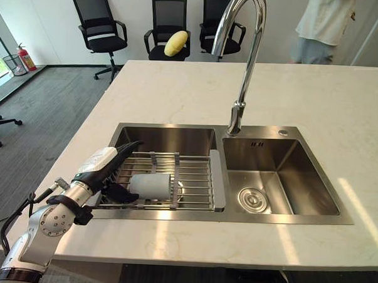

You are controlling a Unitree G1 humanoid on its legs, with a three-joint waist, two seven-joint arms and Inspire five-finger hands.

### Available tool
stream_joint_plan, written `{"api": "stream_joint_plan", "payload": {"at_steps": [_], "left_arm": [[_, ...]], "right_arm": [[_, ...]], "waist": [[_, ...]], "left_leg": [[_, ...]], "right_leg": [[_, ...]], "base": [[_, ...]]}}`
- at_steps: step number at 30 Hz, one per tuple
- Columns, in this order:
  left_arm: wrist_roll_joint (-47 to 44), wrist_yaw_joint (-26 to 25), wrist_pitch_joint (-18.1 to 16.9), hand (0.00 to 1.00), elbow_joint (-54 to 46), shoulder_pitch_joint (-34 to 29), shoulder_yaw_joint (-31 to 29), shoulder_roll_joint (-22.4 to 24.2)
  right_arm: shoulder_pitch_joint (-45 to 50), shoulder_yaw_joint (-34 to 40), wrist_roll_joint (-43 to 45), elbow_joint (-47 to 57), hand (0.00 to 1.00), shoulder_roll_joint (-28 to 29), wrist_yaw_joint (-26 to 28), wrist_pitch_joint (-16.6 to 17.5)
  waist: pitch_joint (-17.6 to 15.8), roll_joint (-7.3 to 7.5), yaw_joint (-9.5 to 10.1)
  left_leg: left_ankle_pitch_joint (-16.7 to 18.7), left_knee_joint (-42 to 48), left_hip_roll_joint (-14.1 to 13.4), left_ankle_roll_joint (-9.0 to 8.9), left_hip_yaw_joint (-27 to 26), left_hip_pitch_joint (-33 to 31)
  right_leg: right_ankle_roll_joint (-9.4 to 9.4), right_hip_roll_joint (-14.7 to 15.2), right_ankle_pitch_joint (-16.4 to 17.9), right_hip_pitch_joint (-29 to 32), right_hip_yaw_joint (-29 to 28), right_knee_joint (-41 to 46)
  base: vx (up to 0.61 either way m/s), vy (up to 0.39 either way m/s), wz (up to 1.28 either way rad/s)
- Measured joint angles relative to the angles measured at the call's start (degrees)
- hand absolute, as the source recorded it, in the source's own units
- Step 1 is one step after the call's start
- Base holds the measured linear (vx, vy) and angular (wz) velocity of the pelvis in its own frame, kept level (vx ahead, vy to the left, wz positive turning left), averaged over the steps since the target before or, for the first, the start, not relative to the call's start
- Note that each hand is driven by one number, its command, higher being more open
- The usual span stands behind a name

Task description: Walk over to the sink, pick up the cup, carry it to the dishwasher, place the cup inside the dishwasher, then close the dishwasher door

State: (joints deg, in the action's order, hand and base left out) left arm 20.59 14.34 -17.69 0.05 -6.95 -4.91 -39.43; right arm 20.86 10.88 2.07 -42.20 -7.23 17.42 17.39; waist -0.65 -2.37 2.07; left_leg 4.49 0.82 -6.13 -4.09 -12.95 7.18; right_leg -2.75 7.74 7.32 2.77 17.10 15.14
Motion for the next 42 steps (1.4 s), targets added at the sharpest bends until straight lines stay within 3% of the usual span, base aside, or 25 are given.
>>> {"api": "stream_joint_plan", "payload": {"at_steps": [16, 24, 42], "left_arm": [[3.1, 0.8, 1.6, 1.0, -0.7, 0.6, 5.5, -0.6], [4.2, 1.2, 4.7, 1.0, -0.7, 3.8, 9.7, -1.9], [4.1, 7.1, 8.3, 1.0, 5.0, 12.4, 17.9, -2.6]], "right_arm": [[0.0, -0.1, 0.0, 0.0, 1.0, 0.0, 0.2, -0.5], [0.0, -0.2, 0.0, 0.0, 1.0, 0.0, 0.2, -0.9], [0.0, -2.5, 0.0, 0.0, 1.0, -0.2, 0.4, -2.5]], "waist": [[0.4, -0.38, -0.12], [0.4, -0.39, -0.2], [0.2, -0.42, -2.94]], "left_leg": [[0.0, 0.0, 0.2, 0.06, -0.3, 0.3], [0.0, -0.1, 0.3, 0.05, -1.0, 0.7], [0.1, -0.9, 0.6, 0.17, -3.3, 2.1]], "right_leg": [[-0.23, 0.1, -0.2, -0.2, -0.4, 0.0], [-0.47, 0.2, -0.5, -0.2, -1.0, -0.2], [-1.04, -0.2, -2.0, -0.8, -3.0, -2.2]], "base": [[0.0, 0.0, 0.0], [0.0, 0.0, -0.03], [0.0, 0.012, -0.06]]}}
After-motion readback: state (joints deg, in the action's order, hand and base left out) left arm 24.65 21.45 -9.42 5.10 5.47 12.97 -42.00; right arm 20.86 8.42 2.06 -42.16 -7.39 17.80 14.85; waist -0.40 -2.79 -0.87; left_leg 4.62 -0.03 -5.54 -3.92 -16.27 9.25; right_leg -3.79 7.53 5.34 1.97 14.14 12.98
